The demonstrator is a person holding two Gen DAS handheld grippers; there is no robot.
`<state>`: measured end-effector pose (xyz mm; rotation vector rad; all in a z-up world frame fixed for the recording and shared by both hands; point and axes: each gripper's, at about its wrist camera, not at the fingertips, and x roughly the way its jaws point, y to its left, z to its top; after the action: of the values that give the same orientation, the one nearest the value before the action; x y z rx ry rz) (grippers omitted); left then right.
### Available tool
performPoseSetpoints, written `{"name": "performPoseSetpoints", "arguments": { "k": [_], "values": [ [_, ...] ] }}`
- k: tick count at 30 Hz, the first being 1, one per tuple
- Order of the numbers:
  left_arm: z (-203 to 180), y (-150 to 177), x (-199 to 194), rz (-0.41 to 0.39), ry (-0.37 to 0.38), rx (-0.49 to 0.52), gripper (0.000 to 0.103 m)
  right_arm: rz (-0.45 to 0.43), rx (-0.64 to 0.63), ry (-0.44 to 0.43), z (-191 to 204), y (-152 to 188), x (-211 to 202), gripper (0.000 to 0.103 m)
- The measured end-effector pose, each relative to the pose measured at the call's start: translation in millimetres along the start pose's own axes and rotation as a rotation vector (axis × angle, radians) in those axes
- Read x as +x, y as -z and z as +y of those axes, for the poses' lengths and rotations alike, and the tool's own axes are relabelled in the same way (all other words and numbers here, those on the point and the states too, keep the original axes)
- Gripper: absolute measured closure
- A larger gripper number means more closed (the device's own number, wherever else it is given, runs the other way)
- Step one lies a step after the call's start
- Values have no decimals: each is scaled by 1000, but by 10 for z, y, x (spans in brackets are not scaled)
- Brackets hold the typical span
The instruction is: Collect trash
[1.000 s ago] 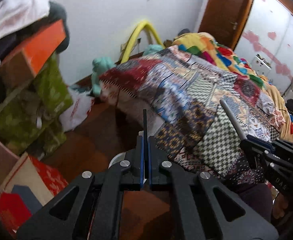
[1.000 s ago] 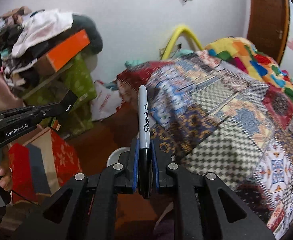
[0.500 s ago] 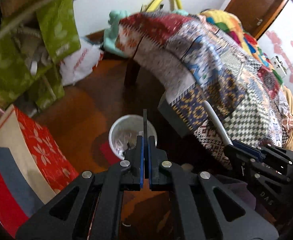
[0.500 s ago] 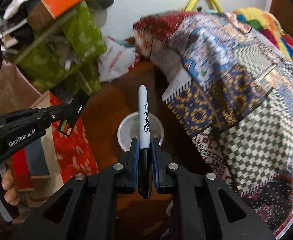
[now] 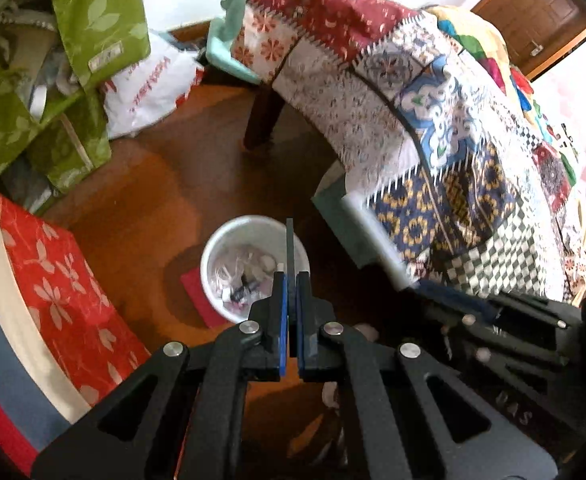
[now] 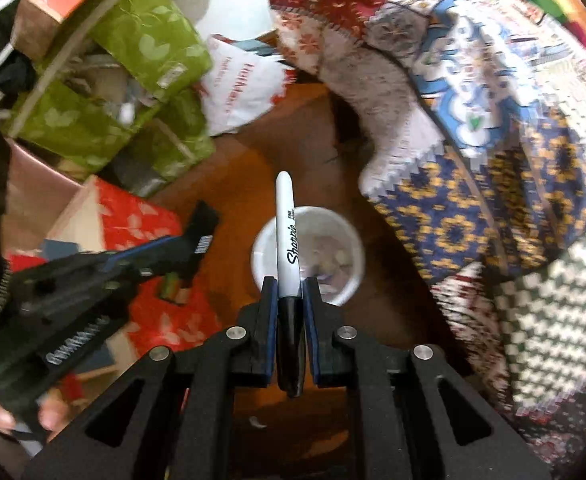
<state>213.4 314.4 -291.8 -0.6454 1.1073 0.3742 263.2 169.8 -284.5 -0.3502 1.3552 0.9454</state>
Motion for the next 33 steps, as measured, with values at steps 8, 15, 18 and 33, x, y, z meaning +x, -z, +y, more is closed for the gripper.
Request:
{"name": "performPoseSetpoints", "arguments": {
  "k": [8,15,18,33],
  "values": [
    [-40,-105,-94,-25,-50,49,82,-47,-29,94,56,-5,-93,58],
    [-209,31,-539,-91,-81,135,82,-168,-34,136,-15,184,-619,58],
    [-388,109,-864,-145,-71,195,82,-273,-40,173,15,340,-1017,58],
    [-1430,1070,-2905,-581,168,484,82,-822,100,342,293,1761,-3063,58]
  ]
}}
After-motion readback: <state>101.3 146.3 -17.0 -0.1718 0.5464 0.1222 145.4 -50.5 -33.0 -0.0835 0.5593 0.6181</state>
